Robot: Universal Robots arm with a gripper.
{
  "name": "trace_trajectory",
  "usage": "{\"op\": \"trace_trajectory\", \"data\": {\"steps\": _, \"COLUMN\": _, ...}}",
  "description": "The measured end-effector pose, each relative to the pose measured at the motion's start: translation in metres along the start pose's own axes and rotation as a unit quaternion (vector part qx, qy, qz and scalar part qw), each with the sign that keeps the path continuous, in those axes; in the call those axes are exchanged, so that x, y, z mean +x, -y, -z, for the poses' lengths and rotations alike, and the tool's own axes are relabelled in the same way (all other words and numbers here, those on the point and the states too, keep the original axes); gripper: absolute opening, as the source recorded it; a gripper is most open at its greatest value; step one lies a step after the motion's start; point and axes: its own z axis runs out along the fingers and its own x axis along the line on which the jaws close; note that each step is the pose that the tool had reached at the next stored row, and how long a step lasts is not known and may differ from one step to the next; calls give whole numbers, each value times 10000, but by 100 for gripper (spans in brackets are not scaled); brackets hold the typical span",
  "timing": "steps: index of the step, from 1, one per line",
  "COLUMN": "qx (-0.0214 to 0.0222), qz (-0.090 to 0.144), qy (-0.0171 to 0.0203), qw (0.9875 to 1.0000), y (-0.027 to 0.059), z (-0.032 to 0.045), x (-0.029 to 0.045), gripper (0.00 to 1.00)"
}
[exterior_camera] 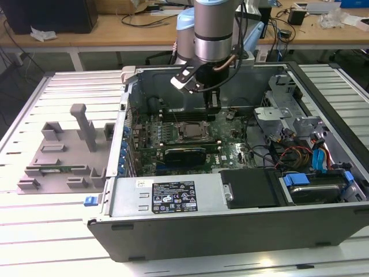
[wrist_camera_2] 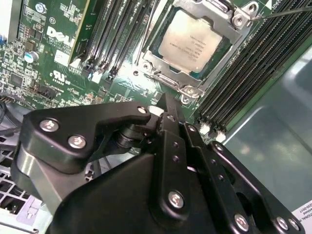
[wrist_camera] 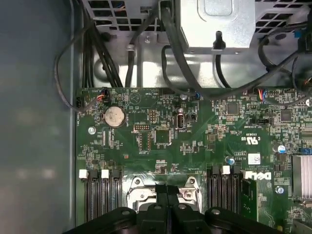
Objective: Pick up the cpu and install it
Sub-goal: 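Close the cpu cover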
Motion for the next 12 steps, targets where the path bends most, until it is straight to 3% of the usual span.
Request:
{"op": "trace_trajectory", "data": {"steps": 2, "qx": 139, "qz": 4, "qy": 1, "qw": 9999, "y": -2, "z": -4, "x": 0, "gripper": 11}}
{"op": "trace_trajectory", "data": {"steps": 3, "qx": 156, "qz": 4, "qy": 4, "qw": 9999, "y": -2, "z": -2, "x": -1, "gripper": 11}}
{"op": "trace_trajectory", "data": {"steps": 5, "qx": 162, "qz": 4, "qy": 2, "qw": 9999, "y": 6, "z": -7, "x": 0, "gripper": 11}}
{"op": "trace_trajectory", "data": {"steps": 7, "qx": 150, "qz": 5, "qy": 3, "qw": 9999, "y": 124, "z": -15, "x": -2, "gripper": 11}}
{"op": "trace_trajectory", "data": {"steps": 8, "qx": 142, "qz": 4, "qy": 4, "qw": 9999, "y": 234, "z": -21, "x": -3, "gripper": 11}}
{"op": "trace_trajectory", "data": {"steps": 12, "qx": 135, "qz": 4, "qy": 4, "qw": 9999, "y": 387, "z": -43, "x": -2, "gripper": 11}}
